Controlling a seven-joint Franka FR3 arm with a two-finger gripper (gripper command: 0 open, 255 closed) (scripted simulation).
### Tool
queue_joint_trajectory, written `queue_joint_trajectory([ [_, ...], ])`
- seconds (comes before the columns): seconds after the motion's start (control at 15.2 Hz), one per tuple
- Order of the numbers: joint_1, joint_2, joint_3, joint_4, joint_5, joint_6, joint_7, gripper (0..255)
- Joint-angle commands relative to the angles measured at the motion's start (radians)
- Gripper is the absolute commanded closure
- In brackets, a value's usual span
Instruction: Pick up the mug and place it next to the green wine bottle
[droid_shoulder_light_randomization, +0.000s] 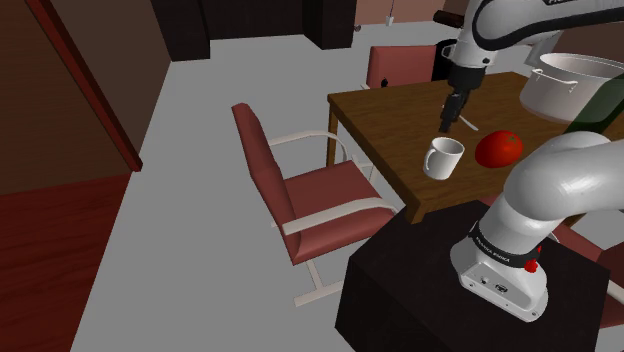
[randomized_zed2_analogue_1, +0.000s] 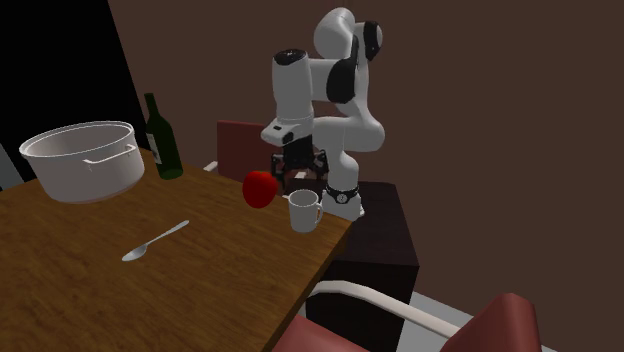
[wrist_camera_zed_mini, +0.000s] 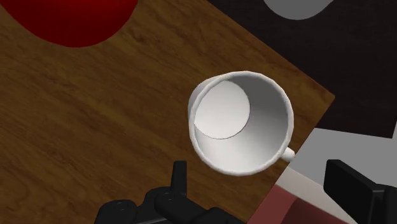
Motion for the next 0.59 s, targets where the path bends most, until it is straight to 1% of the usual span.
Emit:
queue_joint_trajectory([
  [0.0,-0.029,0.015,-0.048,-0.037,-0.042,0.062,-0.04,0],
  [0.13,-0.055,0.042,-0.096,-0.069,-0.082,0.129,-0.076,0],
  [0.53,-0.066,0.082,-0.126,-0.126,-0.109,0.225,-0.08,0],
])
